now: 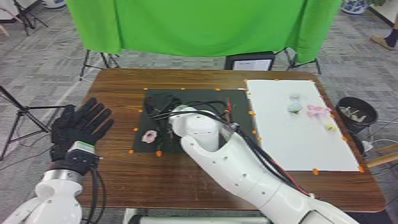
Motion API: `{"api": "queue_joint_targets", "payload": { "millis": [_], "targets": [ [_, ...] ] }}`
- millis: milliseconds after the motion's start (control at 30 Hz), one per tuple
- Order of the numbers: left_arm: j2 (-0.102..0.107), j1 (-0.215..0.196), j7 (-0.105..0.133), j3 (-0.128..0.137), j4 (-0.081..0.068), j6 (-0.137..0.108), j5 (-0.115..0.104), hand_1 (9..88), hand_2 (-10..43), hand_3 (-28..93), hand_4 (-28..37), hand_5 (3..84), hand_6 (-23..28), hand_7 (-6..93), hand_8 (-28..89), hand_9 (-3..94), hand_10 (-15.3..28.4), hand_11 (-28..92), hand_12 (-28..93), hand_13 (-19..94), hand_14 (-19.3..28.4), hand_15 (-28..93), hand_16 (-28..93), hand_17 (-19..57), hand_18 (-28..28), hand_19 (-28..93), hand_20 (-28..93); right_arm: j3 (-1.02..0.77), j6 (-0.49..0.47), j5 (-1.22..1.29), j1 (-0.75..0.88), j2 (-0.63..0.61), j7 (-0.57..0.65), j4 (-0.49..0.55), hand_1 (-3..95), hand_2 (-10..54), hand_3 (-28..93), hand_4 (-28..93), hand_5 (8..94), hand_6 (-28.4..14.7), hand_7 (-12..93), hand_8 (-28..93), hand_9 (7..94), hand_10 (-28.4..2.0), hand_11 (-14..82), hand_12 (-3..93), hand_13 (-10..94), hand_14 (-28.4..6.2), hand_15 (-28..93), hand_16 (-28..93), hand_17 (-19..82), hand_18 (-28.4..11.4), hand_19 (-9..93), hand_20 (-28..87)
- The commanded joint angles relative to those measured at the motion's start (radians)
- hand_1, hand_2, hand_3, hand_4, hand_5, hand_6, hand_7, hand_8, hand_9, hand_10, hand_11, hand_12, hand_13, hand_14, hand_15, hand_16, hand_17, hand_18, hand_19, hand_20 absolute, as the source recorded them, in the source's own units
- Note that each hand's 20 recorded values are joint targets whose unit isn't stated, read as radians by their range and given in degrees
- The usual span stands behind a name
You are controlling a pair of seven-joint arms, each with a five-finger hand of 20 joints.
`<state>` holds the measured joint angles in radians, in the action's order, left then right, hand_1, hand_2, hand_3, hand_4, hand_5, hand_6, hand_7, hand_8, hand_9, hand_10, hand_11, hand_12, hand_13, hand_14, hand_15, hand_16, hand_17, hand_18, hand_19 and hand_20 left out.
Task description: Arrange flowers
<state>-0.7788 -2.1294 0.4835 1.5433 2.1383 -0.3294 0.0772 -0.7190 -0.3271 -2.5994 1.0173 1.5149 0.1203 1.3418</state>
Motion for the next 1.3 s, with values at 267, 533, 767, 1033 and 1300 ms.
{"api": "queue_joint_targets", "payload": {
  "millis": [267, 533, 767, 1033, 1300],
  "targets": [
    [-0.009, -0.012, -0.008, 0.010, 0.000, -0.002, 0.009, 26.0, 14.7, 73, -28.3, 50.6, 7.7, 13.2, -8, 41.1, 15.5, 21, 12, 28, 16.8, 38, -7, -5.8, 16.5, 39, 10, -0.021, -0.087, -0.011, -0.010, -0.002, 0.014, 0.005, 61.1, -9.5, 67, -28, 61.4, 2.6, 28, -8, 64.5, -9.2, 15.8, 17.3, 68, -3.8, 47, 43, 36, -19.6, 80, 42],
    [-0.007, -0.009, 0.004, 0.007, 0.003, -0.021, -0.002, 26.4, 13.9, 73, -28.3, 49.9, 8.0, 12.9, -8, 40.3, 15.5, 20, 12, 26, 16.1, 37, -7, -6.2, 15.5, 38, 10, -0.028, -0.101, 0.007, -0.010, -0.003, 0.029, 0.007, 60.8, -9.5, 68, -28, 59.4, 2.8, 26, -16, 58.1, -10.8, 12.3, 15.0, 68, -3.5, 46, 41, 36, -19.7, 80, 41],
    [-0.010, -0.014, 0.009, 0.011, 0.008, -0.031, -0.016, 25.9, 13.4, 74, -28.3, 45.9, 9.4, 12.9, -8, 36.4, 15.5, 20, 12, 25, 16.0, 37, -7, -6.7, 15.3, 37, 10, -0.026, -0.137, 0.022, -0.012, -0.012, 0.031, 0.027, 60.1, -9.5, 68, -28, 58.2, 2.4, 26, -17, 56.5, -11.1, 11.7, 14.6, 67, -3.8, 46, 40, 36, -19.4, 79, 41],
    [-0.023, -0.001, -0.009, 0.005, -0.002, -0.016, -0.007, 25.4, 13.3, 74, -28.3, 45.4, 9.6, 13.0, -8, 35.2, 15.4, 20, 13, 25, 16.1, 36, -7, -6.9, 15.6, 37, 10, -0.032, -0.086, 0.092, -0.004, -0.057, 0.048, 0.104, 59.0, -9.5, 70, -28, 54.9, 1.7, 26, -17, 54.4, -11.7, 11.6, 14.5, 66, -3.9, 46, 39, 35, -19.6, 79, 41],
    [-0.049, -0.020, -0.009, 0.019, -0.009, 0.010, -0.003, 25.1, 13.4, 74, -28.3, 45.9, 10.2, 12.9, -7, 35.8, 15.7, 20, 13, 25, 16.2, 37, -6, -6.9, 15.7, 37, 10, -0.153, -0.112, 0.263, 0.021, -0.177, 0.164, 0.290, 58.1, -9.5, 70, -28, 52.1, 0.8, 24, -16, 52.3, -12.4, 10.7, 14.4, 65, -4.6, 46, 38, 34, -20.3, 79, 40]
  ]
}}
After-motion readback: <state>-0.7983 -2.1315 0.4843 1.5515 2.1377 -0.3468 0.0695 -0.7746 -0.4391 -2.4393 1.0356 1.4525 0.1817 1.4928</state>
